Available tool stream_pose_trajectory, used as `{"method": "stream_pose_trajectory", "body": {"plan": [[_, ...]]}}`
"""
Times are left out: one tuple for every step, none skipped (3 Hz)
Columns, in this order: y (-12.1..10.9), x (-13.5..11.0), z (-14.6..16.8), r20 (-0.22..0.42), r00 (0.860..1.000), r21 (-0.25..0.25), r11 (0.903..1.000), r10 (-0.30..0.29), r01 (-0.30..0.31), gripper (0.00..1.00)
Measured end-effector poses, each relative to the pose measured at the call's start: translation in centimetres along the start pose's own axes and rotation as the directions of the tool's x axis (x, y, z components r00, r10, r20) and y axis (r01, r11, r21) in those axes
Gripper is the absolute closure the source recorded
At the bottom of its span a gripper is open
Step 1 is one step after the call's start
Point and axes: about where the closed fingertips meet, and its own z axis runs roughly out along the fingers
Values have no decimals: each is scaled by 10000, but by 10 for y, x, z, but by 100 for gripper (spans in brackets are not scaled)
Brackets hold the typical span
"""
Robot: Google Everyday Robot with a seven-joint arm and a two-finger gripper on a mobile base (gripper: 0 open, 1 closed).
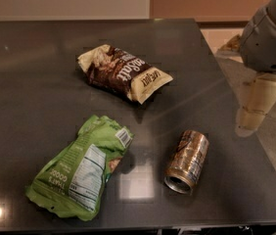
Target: Place orange can upright
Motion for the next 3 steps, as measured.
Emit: {"method": "stream_pose_trajectory", "body": {"plan": [[8, -22, 12, 650, 9809, -453, 9815, -1832, 1863, 0], [23, -39, 23, 1155, 9228, -734, 9233, -3675, 3769, 0], [44, -44, 36, 1288, 8387, -1096, 8330, -5291, 5424, 0]]}}
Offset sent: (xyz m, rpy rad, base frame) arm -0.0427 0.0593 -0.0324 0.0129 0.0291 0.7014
